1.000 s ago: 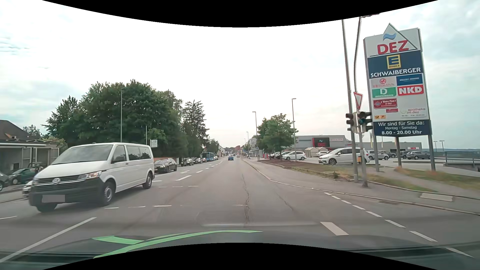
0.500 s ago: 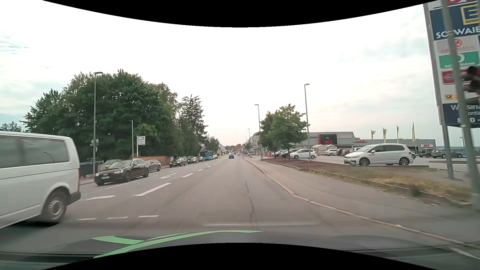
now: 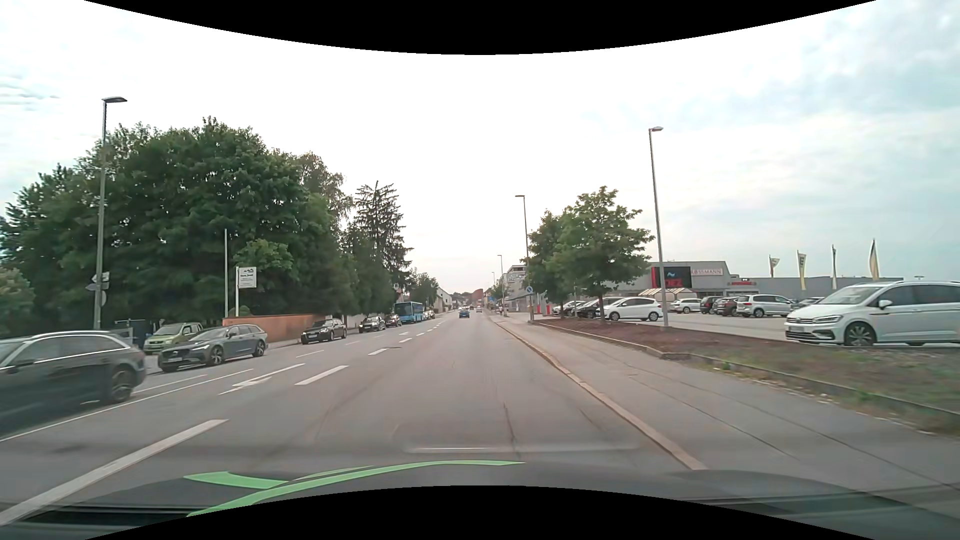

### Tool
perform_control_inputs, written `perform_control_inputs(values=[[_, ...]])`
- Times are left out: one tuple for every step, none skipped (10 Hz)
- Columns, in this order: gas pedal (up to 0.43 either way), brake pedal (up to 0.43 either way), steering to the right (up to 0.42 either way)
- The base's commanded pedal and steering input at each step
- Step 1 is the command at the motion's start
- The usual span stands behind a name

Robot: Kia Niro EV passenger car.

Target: Follow the waypoints while adhering to traffic rules and regulations

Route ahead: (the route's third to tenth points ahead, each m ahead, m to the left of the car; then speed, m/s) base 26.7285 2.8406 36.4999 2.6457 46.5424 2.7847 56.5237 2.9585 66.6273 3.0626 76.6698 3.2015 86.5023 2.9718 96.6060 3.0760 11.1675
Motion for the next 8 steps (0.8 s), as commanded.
perform_control_inputs(values=[[0.110, 0.000, 0.001], [0.110, 0.000, 0.001], [0.110, 0.000, 0.001], [0.110, 0.000, 0.000], [0.098, 0.000, 0.001], [0.098, 0.000, 0.001], [0.098, 0.000, 0.001], [0.098, 0.000, 0.001]])
